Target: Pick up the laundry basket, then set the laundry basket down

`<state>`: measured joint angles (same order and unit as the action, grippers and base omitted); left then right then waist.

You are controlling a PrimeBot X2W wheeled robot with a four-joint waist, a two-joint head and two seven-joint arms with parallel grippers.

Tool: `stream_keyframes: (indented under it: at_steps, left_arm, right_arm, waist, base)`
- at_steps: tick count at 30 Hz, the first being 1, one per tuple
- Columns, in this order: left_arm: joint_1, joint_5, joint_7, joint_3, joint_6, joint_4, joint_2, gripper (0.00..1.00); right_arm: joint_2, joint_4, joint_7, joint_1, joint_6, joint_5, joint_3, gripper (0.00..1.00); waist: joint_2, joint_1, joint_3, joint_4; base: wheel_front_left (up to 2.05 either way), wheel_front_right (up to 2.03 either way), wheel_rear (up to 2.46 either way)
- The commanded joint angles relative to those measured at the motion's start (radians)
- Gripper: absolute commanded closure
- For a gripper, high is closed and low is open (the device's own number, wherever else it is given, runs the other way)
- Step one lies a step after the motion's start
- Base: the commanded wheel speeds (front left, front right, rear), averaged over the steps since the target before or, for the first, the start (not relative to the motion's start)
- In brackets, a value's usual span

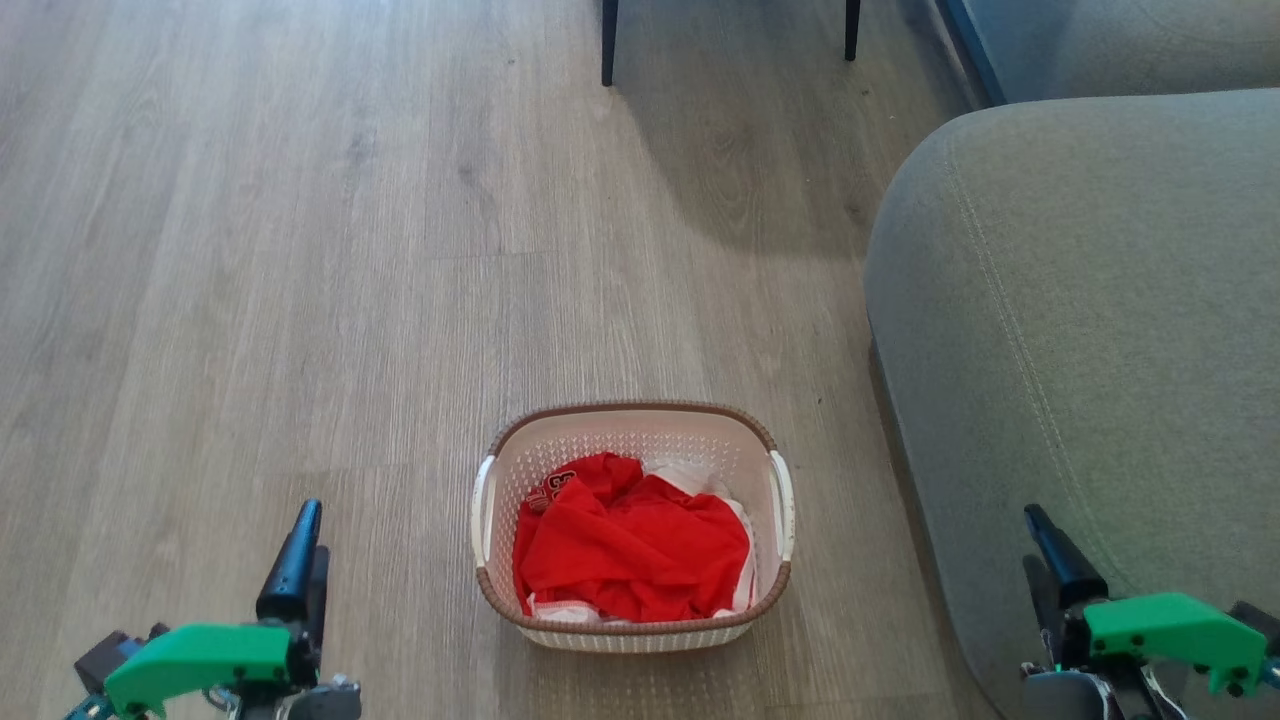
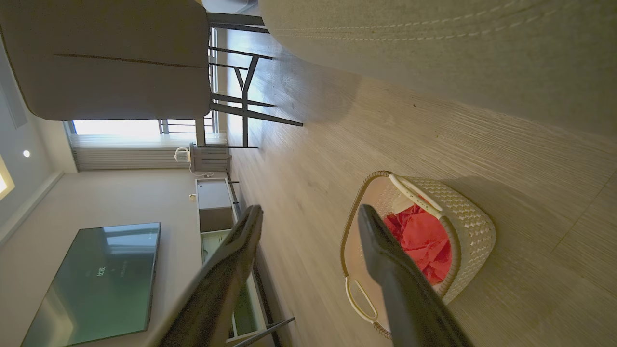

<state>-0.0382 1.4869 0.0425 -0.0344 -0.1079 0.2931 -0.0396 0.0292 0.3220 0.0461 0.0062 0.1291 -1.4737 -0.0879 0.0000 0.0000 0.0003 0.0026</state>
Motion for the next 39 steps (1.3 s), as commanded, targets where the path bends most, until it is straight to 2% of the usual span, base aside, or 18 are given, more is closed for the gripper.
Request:
stream_keyframes:
  at_steps: [1,11,32,39]
  left_arm:
    - [0.054,-0.018,-0.010,0.001,0.005,-0.044,-0.006,0.00]
    - [0.062,-0.167,-0.039,0.028,0.028,-0.090,-0.007,0.00]
    - [0.060,-0.579,-0.100,0.103,0.070,-0.143,-0.009,0.00]
    - [0.049,-0.693,-0.121,0.130,0.092,-0.151,-0.028,0.00]
  right_arm:
    - [0.007,-0.038,-0.013,-0.041,0.000,0.019,0.009,0.00]
    - [0.009,-0.077,-0.042,-0.045,0.000,0.167,0.030,0.00]
    - [0.012,-0.135,-0.104,-0.041,0.001,0.488,0.088,0.00]
    - [0.012,-0.133,-0.124,-0.036,0.001,0.592,0.111,0.00]
  waist:
    - [0.0000,0.0000,0.000,0.000]
    - [0.0000,0.0000,0.001,0.001]
    - [0.0000,0.0000,0.001,0.002]
    - [0.0000,0.0000,-0.004,0.002]
  base:
    - [0.00,0.00,0.00]
    - [0.00,0.00,0.00]
    - [0.00,0.00,0.00]
    - [0.00,0.00,0.00]
